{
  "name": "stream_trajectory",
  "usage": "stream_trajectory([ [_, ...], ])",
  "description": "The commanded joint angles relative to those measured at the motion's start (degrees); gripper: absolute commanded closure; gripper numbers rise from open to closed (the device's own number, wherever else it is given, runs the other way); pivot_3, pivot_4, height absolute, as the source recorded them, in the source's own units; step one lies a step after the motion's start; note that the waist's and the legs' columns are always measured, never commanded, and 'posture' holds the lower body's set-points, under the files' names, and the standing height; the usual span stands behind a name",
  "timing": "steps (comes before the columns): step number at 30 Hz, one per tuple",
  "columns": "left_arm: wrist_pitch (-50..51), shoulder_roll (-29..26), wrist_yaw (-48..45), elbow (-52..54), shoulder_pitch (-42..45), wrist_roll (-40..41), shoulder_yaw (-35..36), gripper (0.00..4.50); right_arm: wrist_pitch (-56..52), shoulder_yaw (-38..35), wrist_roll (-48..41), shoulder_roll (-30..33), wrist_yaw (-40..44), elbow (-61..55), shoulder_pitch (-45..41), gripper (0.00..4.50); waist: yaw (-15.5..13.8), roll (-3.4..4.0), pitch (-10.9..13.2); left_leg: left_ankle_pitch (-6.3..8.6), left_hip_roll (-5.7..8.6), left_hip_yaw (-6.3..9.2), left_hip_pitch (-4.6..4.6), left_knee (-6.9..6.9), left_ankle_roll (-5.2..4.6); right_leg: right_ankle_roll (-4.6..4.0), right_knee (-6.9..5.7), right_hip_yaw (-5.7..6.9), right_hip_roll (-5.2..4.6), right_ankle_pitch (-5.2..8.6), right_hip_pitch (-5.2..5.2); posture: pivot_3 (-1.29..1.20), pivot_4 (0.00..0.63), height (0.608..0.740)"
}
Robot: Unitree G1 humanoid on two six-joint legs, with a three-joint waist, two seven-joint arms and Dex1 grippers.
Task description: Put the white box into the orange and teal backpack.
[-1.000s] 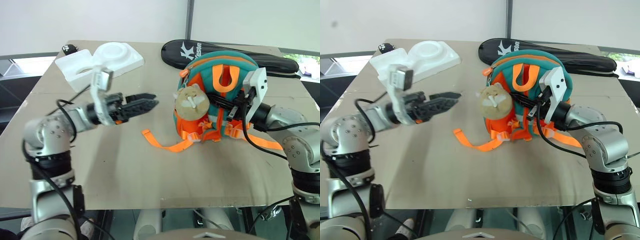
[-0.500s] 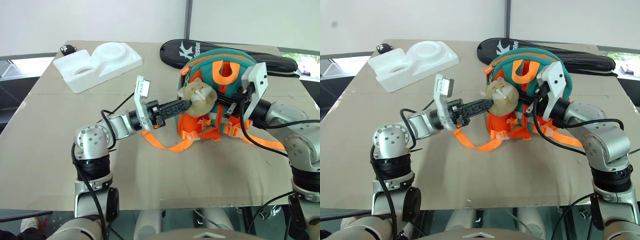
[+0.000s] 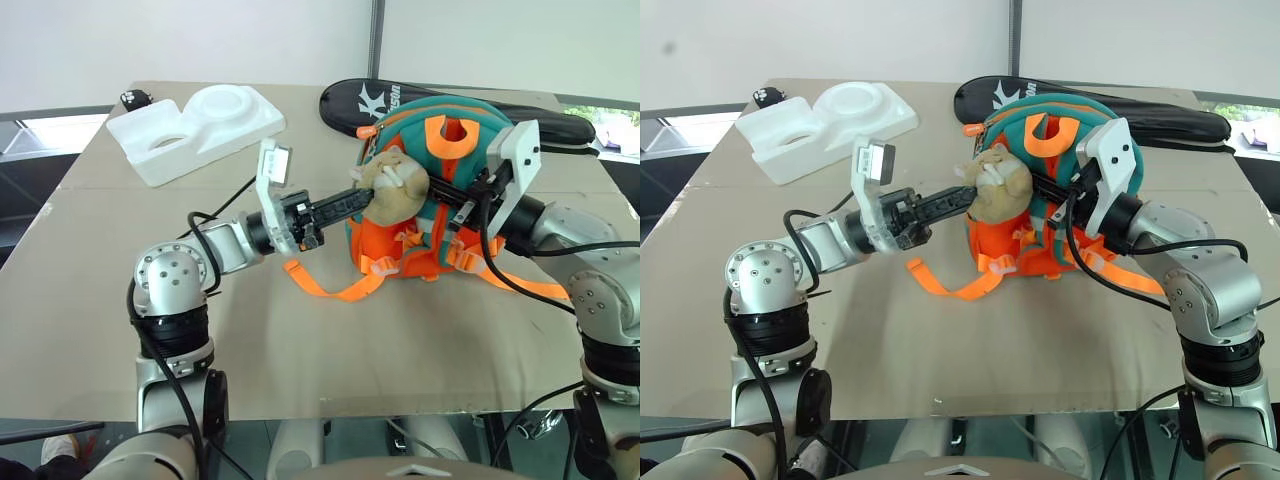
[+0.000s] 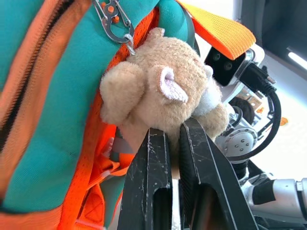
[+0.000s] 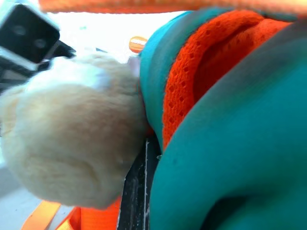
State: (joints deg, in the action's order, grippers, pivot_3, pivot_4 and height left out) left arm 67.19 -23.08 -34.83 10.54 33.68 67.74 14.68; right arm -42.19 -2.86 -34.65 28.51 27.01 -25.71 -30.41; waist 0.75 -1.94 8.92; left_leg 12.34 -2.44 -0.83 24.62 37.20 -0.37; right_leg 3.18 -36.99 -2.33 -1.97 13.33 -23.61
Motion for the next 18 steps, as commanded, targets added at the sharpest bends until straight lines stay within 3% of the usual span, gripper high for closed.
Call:
stream_trajectory([
  [1, -1.9, -3.4, -1.7, 0.3, -0.7, 3.0, 5.1, 4.41, 1.6, -5.3, 1.1, -1.4, -5.3, 1.3, -2.9, 4.5, 0.1, 0.0, 0.0, 0.0, 0.0, -0.01, 0.0, 0.0, 0.0, 0.0, 0.0, -0.01, 0.0, 0.0, -0.01, 0.0, 0.15, 0.74],
  [6, -2.2, -11.8, -4.6, -4.0, -5.2, 1.6, 9.1, 4.41, 0.4, -13.9, -2.2, -5.0, -13.3, 5.0, -5.3, 4.5, 0.0, 0.02, 0.0, 0.0, -0.01, -0.03, 0.0, -0.04, 0.0, 0.0, 0.02, -0.01, 0.01, 0.0, -0.02, 0.0, 0.15, 0.74],
  [10, -5.2, -13.6, -5.0, -9.4, -12.6, -5.5, 6.5, 4.41, 1.0, -19.9, -4.2, -8.0, -20.8, 9.3, -7.6, 4.5, 0.0, 0.04, 0.0, 0.0, 0.01, -0.06, 0.02, -0.08, 0.0, 0.0, 0.09, -0.01, -0.05, 0.0, -0.01, 0.0, 0.15, 0.74],
  [18, -16.7, -9.2, 0.8, -18.5, -19.0, -22.1, -4.5, 4.41, 3.2, -25.0, -8.7, -9.4, -30.9, 13.7, -10.9, 4.5, -0.6, 0.04, 0.0, 0.0, 0.03, -0.05, -0.01, -0.1, 0.0, -0.03, 0.06, 0.01, -0.08, 0.0, 0.0, 0.0, 0.15, 0.74],
])
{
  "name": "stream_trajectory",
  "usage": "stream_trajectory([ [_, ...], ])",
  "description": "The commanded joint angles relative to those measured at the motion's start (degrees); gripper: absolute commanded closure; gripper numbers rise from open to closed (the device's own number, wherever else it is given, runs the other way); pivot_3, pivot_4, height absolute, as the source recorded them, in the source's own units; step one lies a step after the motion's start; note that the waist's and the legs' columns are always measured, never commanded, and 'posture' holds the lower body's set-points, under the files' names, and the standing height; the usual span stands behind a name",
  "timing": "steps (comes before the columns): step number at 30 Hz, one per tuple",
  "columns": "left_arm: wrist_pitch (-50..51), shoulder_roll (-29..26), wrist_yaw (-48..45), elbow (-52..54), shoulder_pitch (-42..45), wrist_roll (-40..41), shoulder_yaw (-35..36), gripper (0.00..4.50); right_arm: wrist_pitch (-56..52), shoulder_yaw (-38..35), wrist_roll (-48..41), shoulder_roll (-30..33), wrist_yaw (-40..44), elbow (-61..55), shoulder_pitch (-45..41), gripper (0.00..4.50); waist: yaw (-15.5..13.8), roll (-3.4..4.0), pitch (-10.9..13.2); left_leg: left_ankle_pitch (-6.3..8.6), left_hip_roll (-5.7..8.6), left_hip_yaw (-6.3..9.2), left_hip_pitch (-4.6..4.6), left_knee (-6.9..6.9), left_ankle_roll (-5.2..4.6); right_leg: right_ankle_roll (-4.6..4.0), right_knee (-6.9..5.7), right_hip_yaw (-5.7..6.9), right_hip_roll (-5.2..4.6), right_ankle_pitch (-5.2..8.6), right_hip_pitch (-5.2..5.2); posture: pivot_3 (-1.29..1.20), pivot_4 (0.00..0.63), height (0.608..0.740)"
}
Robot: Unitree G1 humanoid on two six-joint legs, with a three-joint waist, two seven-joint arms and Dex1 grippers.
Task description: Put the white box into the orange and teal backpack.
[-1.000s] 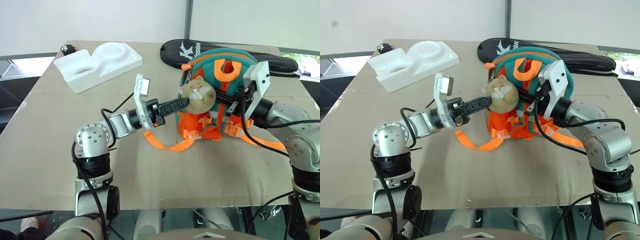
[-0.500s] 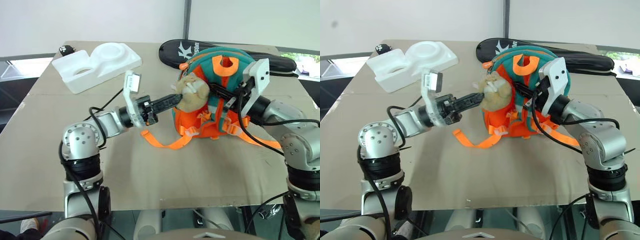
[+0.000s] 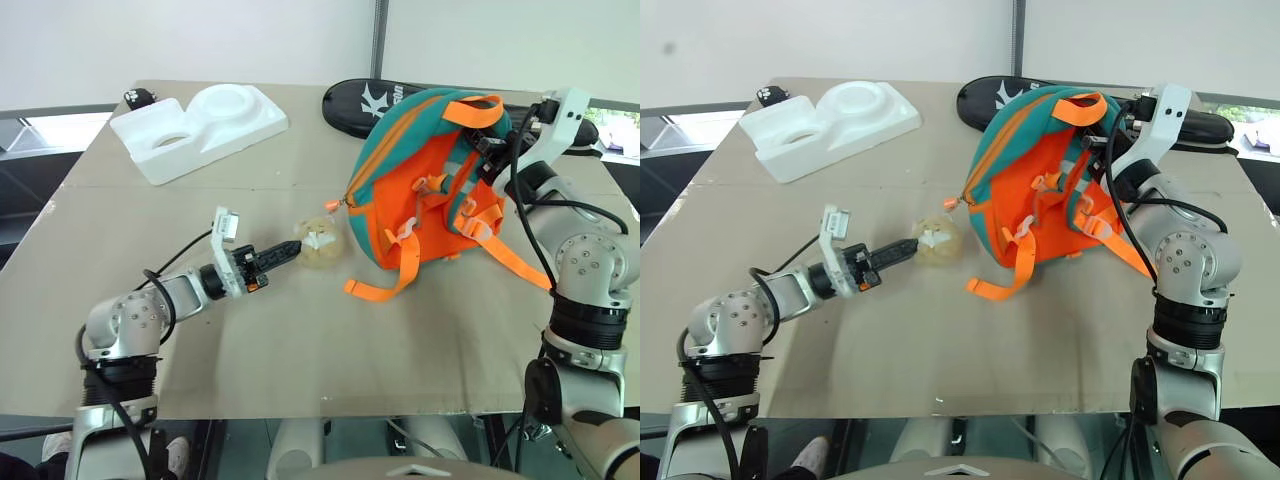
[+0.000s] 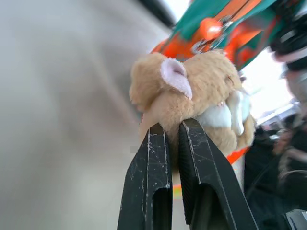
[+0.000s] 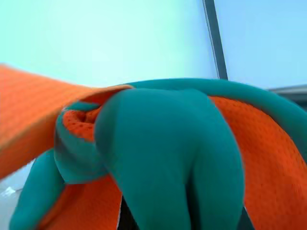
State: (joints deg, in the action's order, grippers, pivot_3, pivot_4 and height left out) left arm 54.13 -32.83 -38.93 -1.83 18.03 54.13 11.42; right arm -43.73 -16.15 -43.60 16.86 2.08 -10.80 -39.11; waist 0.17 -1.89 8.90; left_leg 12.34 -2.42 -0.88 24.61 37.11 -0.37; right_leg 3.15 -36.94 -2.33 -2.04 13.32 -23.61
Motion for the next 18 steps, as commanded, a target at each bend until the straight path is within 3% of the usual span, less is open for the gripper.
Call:
stream_trajectory([
  [1, -6.0, 3.0, 4.7, -5.1, -2.6, -7.9, -0.8, 4.41, 4.5, -9.7, 0.4, 3.3, -4.1, -2.9, -1.2, 4.5, 0.0, -0.02, 0.0, 0.0, 0.02, -0.01, 0.01, 0.0, 0.0, 0.0, 0.01, -0.03, -0.01, 0.0, 0.01, 0.0, 0.15, 0.74],
  [4, -11.5, 7.3, 3.6, -2.7, -1.2, -6.8, 1.0, 4.41, 3.4, -5.6, 0.0, 5.1, -0.5, -6.8, 1.5, 4.5, -0.5, -0.02, 0.0, 0.0, 0.05, -0.01, 0.08, 0.02, -0.01, 0.01, 0.07, -0.03, -0.06, -0.01, 0.01, 0.0, 0.15, 0.74],
  [9, -23.7, 5.5, -5.0, 3.9, -0.4, -12.8, -2.2, 4.41, 3.1, 4.8, 2.1, 10.3, 11.5, -16.7, 10.7, 4.5, -0.6, 0.01, 0.0, 0.0, 0.04, -0.01, 0.06, -0.11, -0.01, 0.01, 0.06, -0.02, -0.02, 0.0, -0.04, 0.0, 0.15, 0.74],
  [10, -25.5, 4.4, -6.8, 4.9, -0.8, -14.3, -3.0, 4.5, 3.4, 5.2, 2.5, 11.3, 12.9, -17.9, 13.0, 3.83, -0.5, 0.01, 0.0, 0.0, 0.02, 0.0, 0.05, -0.15, -0.01, 0.0, 0.09, -0.01, -0.01, 0.0, -0.04, 0.0, 0.15, 0.74],
  [11, -26.9, 3.5, -8.2, 5.5, -1.2, -15.8, -3.6, 4.5, 3.8, 5.3, 2.7, 12.3, 14.1, -19.0, 15.1, 3.63, -0.4, 0.01, 0.0, 0.0, 0.02, -0.01, 0.05, -0.18, -0.01, 0.0, 0.12, -0.01, 0.0, 0.0, -0.04, 0.0, 0.15, 0.74],
  [14, -28.4, 2.5, -10.0, 6.8, -2.0, -15.8, -2.3, 3.44, 3.8, 3.2, 1.4, 15.2, 17.9, -22.4, 20.6, 2.5, -0.3, 0.02, 0.0, 0.01, 0.03, -0.04, 0.05, -0.18, -0.01, 0.0, 0.15, -0.04, -0.01, 0.01, -0.03, 0.0, 0.15, 0.74],
  [18, -30.3, 0.4, -12.7, 11.6, -6.0, -15.4, -0.1, 1.48, 3.5, -1.7, -2.2, 21.5, 26.2, -26.9, 29.6, 0.54, -0.1, 0.02, 0.0, 0.01, 0.02, -0.03, 0.05, -0.15, -0.01, 0.01, 0.16, -0.05, -0.02, 0.01, -0.02, 0.0, 0.15, 0.74],
])
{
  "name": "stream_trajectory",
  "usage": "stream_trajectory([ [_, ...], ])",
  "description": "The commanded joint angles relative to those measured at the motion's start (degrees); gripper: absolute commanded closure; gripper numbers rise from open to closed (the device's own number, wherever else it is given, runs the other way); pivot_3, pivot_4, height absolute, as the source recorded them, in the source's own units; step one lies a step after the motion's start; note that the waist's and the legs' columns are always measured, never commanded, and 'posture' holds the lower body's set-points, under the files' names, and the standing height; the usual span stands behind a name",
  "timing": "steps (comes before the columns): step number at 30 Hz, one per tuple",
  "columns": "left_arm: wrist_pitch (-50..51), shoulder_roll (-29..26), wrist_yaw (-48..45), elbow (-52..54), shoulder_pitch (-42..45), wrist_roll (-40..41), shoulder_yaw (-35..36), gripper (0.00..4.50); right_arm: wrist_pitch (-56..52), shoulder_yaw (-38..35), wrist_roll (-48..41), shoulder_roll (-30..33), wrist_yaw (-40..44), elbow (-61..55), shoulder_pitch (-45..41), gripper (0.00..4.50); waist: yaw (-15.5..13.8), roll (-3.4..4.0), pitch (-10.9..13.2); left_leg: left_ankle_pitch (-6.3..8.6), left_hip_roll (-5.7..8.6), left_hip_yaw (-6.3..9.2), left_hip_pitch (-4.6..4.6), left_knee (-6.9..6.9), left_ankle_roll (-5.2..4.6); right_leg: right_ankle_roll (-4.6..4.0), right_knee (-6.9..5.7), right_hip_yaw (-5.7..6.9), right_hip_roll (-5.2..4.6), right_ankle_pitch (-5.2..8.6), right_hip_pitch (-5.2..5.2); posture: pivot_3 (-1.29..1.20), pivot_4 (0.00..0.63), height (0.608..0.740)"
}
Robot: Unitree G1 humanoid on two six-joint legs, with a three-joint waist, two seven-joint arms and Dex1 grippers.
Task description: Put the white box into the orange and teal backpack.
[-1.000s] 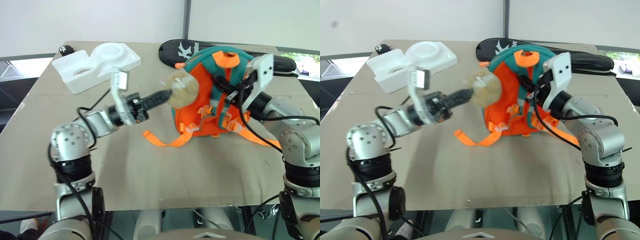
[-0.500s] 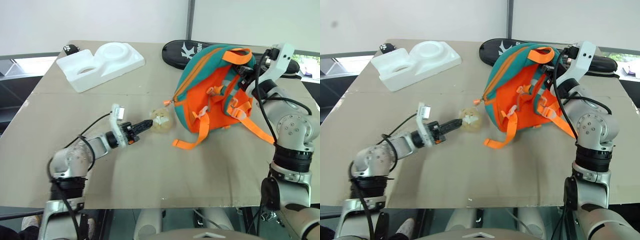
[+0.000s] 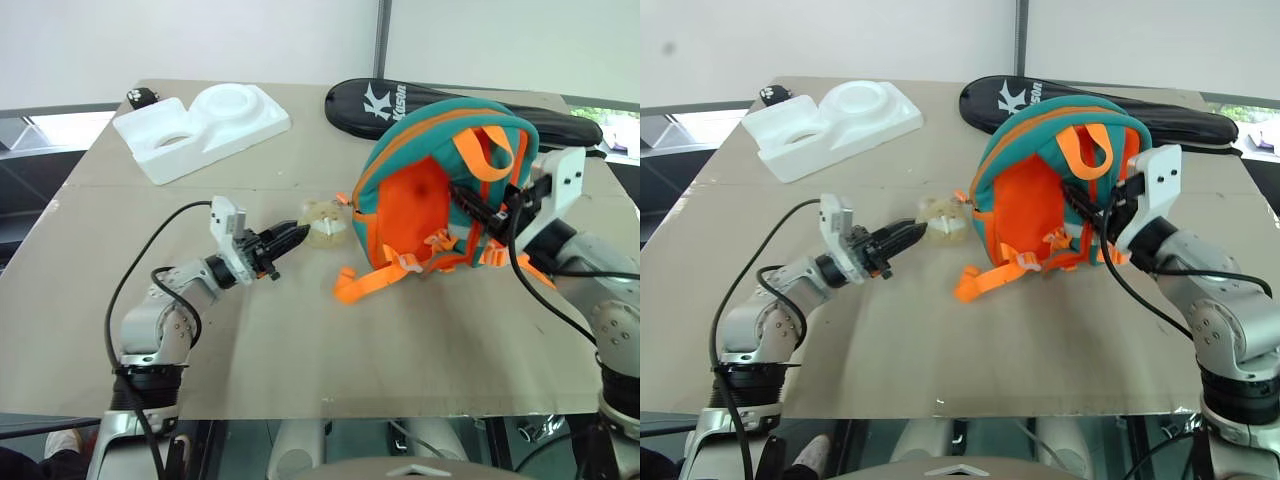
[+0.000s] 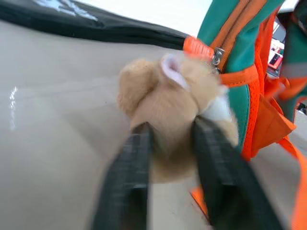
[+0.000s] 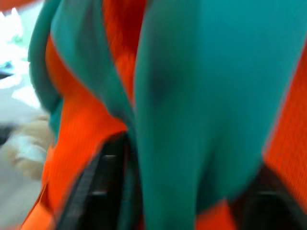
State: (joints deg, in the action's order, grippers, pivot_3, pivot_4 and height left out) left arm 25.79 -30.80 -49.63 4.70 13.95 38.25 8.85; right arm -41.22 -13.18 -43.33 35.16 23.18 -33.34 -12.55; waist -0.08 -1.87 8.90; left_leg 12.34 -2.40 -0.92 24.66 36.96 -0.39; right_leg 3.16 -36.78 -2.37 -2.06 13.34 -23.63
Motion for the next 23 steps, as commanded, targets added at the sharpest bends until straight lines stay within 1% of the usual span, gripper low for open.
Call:
stream_trajectory([
  [1, -1.8, -2.0, -2.1, 6.1, -2.9, 0.8, 2.8, 0.94, 1.4, -5.4, -2.7, 4.2, 6.2, -4.8, 4.4, 0.06, 0.2, 0.0, 0.0, 0.0, -0.01, -0.01, -0.01, -0.01, 0.0, 0.0, 0.01, -0.01, 0.0, 0.0, 0.0, 0.0, 0.15, 0.74],
  [2, -1.8, -3.1, -2.3, 8.7, -5.3, 0.9, 3.7, 0.43, 2.1, -7.8, -3.1, 6.2, 9.7, -5.4, 7.9, 0.0, 0.3, 0.0, 0.0, 0.0, -0.03, -0.01, -0.05, -0.01, 0.0, -0.01, 0.0, -0.01, 0.0, 0.01, 0.02, 0.0, 0.15, 0.74],
  [3, -1.7, -3.8, -2.5, 10.6, -6.9, 0.9, 4.3, 0.04, 2.6, -9.6, -3.4, 7.6, 12.2, -5.7, 10.3, 0.0, 0.4, 0.0, 0.0, 0.0, -0.04, -0.01, -0.05, -0.01, 0.0, -0.01, 0.0, 0.0, 0.02, 0.01, 0.01, 0.0, 0.15, 0.74],
  [5, -0.8, -5.3, -2.6, 13.3, -9.7, 1.6, 5.6, 0.01, 4.7, -12.6, -2.2, 9.9, 16.4, -5.8, 14.9, 0.0, 0.5, 0.0, 0.0, 0.0, -0.06, -0.02, -0.09, -0.04, 0.0, -0.03, 0.01, -0.01, 0.01, 0.03, 0.04, 0.0, 0.15, 0.74],
  [7, -1.7, -7.5, -3.9, 14.4, -13.8, 0.8, 8.2, 0.01, 7.1, -17.6, -0.6, 11.4, 21.2, -4.5, 21.0, 0.0, 0.5, -0.02, 0.0, 0.0, -0.06, -0.04, -0.15, -0.06, 0.0, -0.19, 0.01, -0.03, 0.02, 0.12, 0.05, 0.0, 0.15, 0.74],
  [9, -2.3, -8.8, -4.5, 14.9, -17.2, 0.4, 10.7, 0.01, 9.4, -21.2, 1.0, 12.2, 25.4, -3.1, 26.1, 0.0, 0.6, -0.02, 0.0, 0.0, -0.06, -0.04, -0.21, -0.06, 0.0, -0.23, 0.01, -0.03, 0.03, 0.15, 0.11, 0.0, 0.15, 0.74],
  [11, -2.8, -9.9, -5.2, 15.2, -20.8, 0.3, 13.0, 0.01, 13.2, -23.9, 4.2, 12.1, 28.0, -0.8, 30.0, 0.0, 0.6, -0.03, 0.0, 0.0, -0.07, -0.11, -0.32, -0.06, 0.0, -0.23, 0.01, -0.07, 0.02, 0.16, 0.18, 0.0, 0.15, 0.74],
  [18, -3.7, -10.4, -6.2, 15.0, -27.0, 0.2, 16.7, 0.01, 17.3, -27.8, 6.9, 12.5, 33.0, 4.8, 34.0, 0.0, 0.6, -0.04, 0.0, 0.01, -0.21, -0.31, -0.78, -0.07, 0.01, -0.01, 0.02, -0.16, -0.02, 0.3, 0.42, 0.0, 0.15, 0.74],
  [23, -3.0, -10.3, -5.6, 15.7, -27.3, 1.2, 17.5, 0.01, 19.4, -28.3, 7.8, 12.4, 34.9, 7.9, 34.2, 0.0, 0.6, -0.04, 0.0, 0.02, -0.28, -0.33, -0.8, -0.17, 0.02, -0.02, 0.06, -0.16, -0.05, 0.31, 0.42, 0.0, 0.15, 0.74],
])
